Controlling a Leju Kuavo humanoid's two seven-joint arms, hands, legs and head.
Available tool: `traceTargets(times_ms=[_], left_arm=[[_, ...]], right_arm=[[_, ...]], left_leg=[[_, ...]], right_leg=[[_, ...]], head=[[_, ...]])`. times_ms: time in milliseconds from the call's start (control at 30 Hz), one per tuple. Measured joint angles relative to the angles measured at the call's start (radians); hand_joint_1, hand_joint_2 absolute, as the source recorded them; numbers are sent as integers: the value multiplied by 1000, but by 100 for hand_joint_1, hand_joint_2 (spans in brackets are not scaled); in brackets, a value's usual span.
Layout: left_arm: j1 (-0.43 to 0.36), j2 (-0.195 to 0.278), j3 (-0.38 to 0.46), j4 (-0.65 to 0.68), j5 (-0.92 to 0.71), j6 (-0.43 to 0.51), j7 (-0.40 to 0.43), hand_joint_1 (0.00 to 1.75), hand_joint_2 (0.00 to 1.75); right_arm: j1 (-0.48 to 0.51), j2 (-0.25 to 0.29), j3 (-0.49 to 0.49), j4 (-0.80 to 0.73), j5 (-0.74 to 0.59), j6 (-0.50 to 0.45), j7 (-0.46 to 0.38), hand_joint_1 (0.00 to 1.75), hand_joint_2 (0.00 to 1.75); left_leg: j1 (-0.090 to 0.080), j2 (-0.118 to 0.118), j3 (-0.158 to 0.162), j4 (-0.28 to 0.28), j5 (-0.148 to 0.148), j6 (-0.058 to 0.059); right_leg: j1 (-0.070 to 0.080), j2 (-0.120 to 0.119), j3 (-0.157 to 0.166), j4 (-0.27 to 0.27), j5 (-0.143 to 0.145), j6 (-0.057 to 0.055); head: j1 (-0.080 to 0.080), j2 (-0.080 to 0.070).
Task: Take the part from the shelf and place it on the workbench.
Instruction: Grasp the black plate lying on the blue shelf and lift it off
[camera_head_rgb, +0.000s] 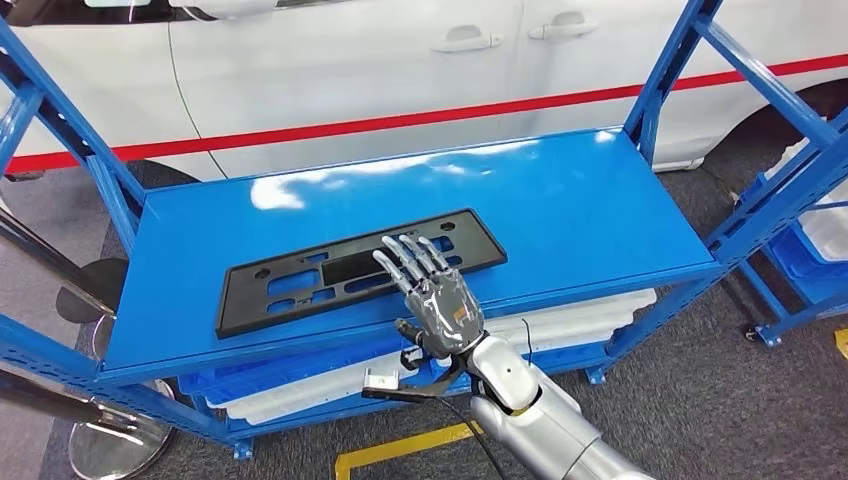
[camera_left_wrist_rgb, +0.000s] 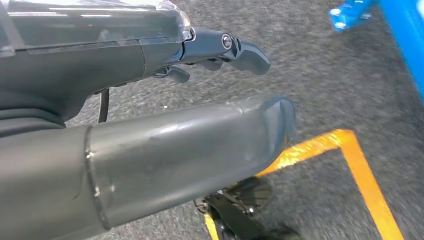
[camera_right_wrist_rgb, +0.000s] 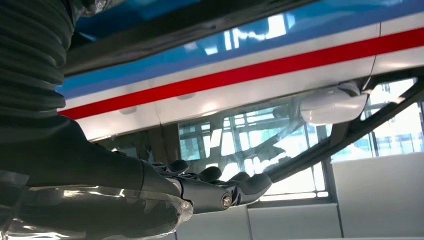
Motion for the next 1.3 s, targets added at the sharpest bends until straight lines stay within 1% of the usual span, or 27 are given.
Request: traceTargets(times_ms=[67, 133, 167, 200, 233, 267, 333, 367, 467, 533, 567, 633, 667, 700, 733, 800, 833, 867, 933, 1000, 1033, 1100, 1167, 1200, 1233, 1267, 1300], left_arm=[[-2, 0, 1, -1, -5, 0, 2, 0, 0], [-1, 0, 6, -2, -12, 0, 4, 0, 0], [0, 1, 8, -2, -14, 0, 5, 0, 0], [2, 1, 11, -3, -17, 0, 5, 0, 0], [2, 1, 13, -3, -21, 0, 6, 0, 0], [2, 1, 14, -3, -23, 0, 6, 0, 0], [0, 1, 16, -4, -30, -1, 7, 0, 0], [-1, 1, 17, -5, -35, -1, 6, 0, 0], [-6, 0, 17, -8, -55, -1, 1, 0, 0], [-12, -1, 17, -8, -64, -1, 0, 0, 0], [-15, -1, 17, -8, -66, -1, 0, 0, 0], [-19, -1, 17, -8, -69, -2, 0, 0, 0], [-19, -1, 17, -8, -69, -2, 0, 0, 0], [-19, -1, 17, -8, -70, -2, 0, 0, 0], [-19, -1, 17, -8, -72, -4, 0, 0, 0], [-20, -3, 17, -8, -78, -6, 1, 0, 0], [-22, -4, 17, -8, -81, -7, 2, 0, 0], [-24, -5, 17, -8, -83, -8, 3, 0, 0], [-28, -6, 17, -8, -84, -9, 4, 0, 0], [-29, -6, 17, -9, -85, -11, 4, 0, 0], [-29, -7, 17, -10, -86, -12, 4, 0, 0], [-30, -8, 17, -11, -92, -13, 5, 0, 0], [-29, -8, 17, -12, -98, -14, 8, 0, 0], [-29, -8, 17, -12, -101, -15, 9, 0, 0], [-29, -8, 17, -12, -103, -16, 10, 0, 0], [-30, -8, 17, -13, -105, -18, 11, 0, 0], [-32, -8, 17, -13, -107, -19, 11, 0, 0]], right_arm=[[-3, 2, 0, 0, 4, 3, 2, 0, 175], [-2, 4, 0, 4, 9, 6, 5, 0, 175], [-1, 4, 1, 6, 13, 8, 7, 0, 175], [-1, 4, 1, 9, 17, 11, 9, 0, 175], [-1, 4, 1, 11, 22, 14, 11, 0, 175], [-1, 4, 1, 13, 28, 17, 13, 0, 175], [-3, 4, 3, 17, 41, 25, 17, 0, 175], [-6, 4, 6, 20, 51, 32, 19, 0, 175], [-15, 4, 22, 27, 91, 62, 28, 0, 175], [-21, 4, 32, 30, 106, 70, 34, 0, 175], [-23, 4, 35, 32, 109, 71, 35, 0, 175], [-25, 4, 41, 38, 112, 76, 36, 0, 175], [-25, 3, 44, 41, 114, 82, 36, 0, 175], [-25, 3, 48, 45, 119, 90, 37, 0, 175], [-26, 3, 53, 50, 126, 102, 37, 0, 175], [-33, 3, 67, 60, 142, 125, 39, 0, 175], [-38, 3, 76, 67, 148, 134, 41, 0, 175], [-43, 3, 86, 74, 153, 140, 44, 0, 175], [-50, 3, 102, 89, 157, 145, 48, 0, 175], [-53, 3, 114, 100, 158, 147, 50, 0, 175], [-57, 3, 118, 104, 157, 150, 52, 0, 175], [-66, 4, 124, 115, 149, 158, 62, 0, 175], [-76, 5, 127, 133, 136, 164, 77, 0, 175], [-83, 7, 127, 145, 129, 163, 84, 20, 175], [-91, 10, 126, 159, 121, 162, 88, 64, 175], [-100, 15, 126, 172, 112, 162, 89, 107, 175], [-110, 22, 124, 186, 102, 165, 89, 151, 175]], left_leg=[[3, 1, -53, 100, -34, -6], [5, 1, -132, 214, -78, -13], [5, 1, -159, 238, -83, -16], [5, 1, -170, 226, -66, -16], [5, 1, -165, 182, -28, -15], [5, 2, -147, 115, 24, -12], [1, 3, -116, 11, 86, -3], [-2, 4, -108, -12, 99, 4], [-2, 3, -102, -20, 99, 21], [4, 3, -94, -30, 96, 30], [5, 4, -90, -32, 94, 35], [4, 4, -86, -33, 88, 41], [4, 3, -84, -32, 85, 42], [4, 3, -81, -32, 81, 42], [4, 2, -76, -32, 77, 41], [4, 0, -63, -31, 68, 36], [3, -1, -59, -30, 64, 33], [1, -1, -57, -29, 61, 28], [0, -2, -58, -31, 60, 17], [2, 0, -57, -28, 52, 6], [3, 0, -64, -11, 38, 1], [4, 1, -107, 89, -17, -6], [5, 1, -172, 216, -67, -12], [5, 1, -189, 246, -69, -13], [5, 1, -188, 238, -51, -13], [6, 2, -168, 191, -17, -13], [6, 3, -135, 119, 21, -10]], right_leg=[[-3, -1, 20, -7, -8, -8], [-3, -1, 33, -7, -22, -11], [-3, 0, 41, -7, -29, -11], [-3, 1, 51, -7, -38, -9], [-3, 1, 63, -6, -47, -7], [-3, 1, 77, -6, -57, -4], [-1, 1, 95, -3, -75, 5], [0, 1, 99, -1, -82, 11], [1, 2, 102, 1, -96, 28], [0, 1, 84, 44, -125, 37], [-2, 1, 56, 96, -150, 41], [-6, 1, -27, 230, -197, 48], [-8, 1, -64, 280, -205, 50], [-10, 1, -87, 299, -193, 52], [-12, 0, -92, 280, -160, 52], [-14, 0, -49, 149, -65, 46], [-12, 0, -23, 84, -32, 42], [-10, 0, -7, 41, -16, 38], [-4, 2, 1, 18, -18, 31], [-7, 3, 6, 9, -16, 20], [-10, 2, 10, 3, -14, 14], [-12, 0, 16, -4, -13, 4], [-10, -1, 17, -3, -15, 0], [-9, -2, 18, -2, -16, 0], [-9, -1, 19, -1, -17, 0], [-9, 0, 21, 1, -19, 1], [-9, 1, 22, 4, -23, 3]], head=[[0, 0], [0, 0], [0, 0], [0, 0], [0, 0], [0, 0], [0, 0], [0, 0], [0, 0], [0, 0], [0, 0], [0, 0], [0, 0], [0, 0], [0, 0], [0, 0], [0, 0], [0, 0], [0, 0], [0, 0], [0, 0], [0, 0], [0, 0], [0, 0], [0, 0], [0, 0], [0, 0]])
